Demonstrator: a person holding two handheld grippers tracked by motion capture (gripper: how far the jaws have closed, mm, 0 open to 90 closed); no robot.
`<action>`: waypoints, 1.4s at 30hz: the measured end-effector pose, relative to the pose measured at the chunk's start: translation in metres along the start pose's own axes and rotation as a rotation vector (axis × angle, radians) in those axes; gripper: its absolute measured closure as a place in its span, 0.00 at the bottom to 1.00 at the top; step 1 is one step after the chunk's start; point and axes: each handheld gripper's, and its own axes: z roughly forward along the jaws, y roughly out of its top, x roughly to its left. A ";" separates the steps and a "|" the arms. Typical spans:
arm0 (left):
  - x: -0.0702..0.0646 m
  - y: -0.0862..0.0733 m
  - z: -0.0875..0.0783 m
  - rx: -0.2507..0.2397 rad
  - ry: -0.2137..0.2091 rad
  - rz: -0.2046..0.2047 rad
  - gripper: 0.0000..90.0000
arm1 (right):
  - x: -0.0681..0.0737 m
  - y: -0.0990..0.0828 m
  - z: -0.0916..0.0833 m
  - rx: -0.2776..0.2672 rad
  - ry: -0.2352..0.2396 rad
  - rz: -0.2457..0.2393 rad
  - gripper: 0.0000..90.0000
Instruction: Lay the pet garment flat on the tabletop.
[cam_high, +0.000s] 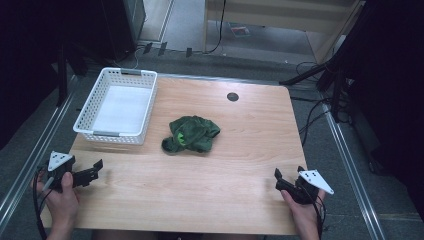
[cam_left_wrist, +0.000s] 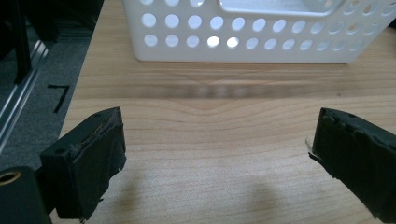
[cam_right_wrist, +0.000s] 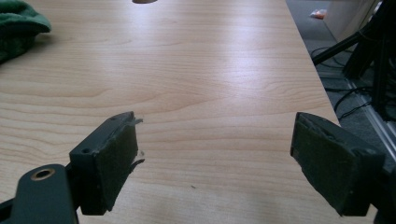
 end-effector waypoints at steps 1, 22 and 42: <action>0.001 0.000 0.001 0.005 -0.003 -0.006 0.03 | 0.001 0.000 0.000 -0.001 0.000 -0.005 0.16; 0.002 0.001 0.003 0.027 -0.017 -0.012 0.03 | 0.106 0.061 0.009 0.006 0.136 -0.156 0.16; 0.003 0.001 0.002 0.021 -0.020 -0.019 0.03 | 0.225 0.100 0.078 0.061 0.362 -0.315 0.15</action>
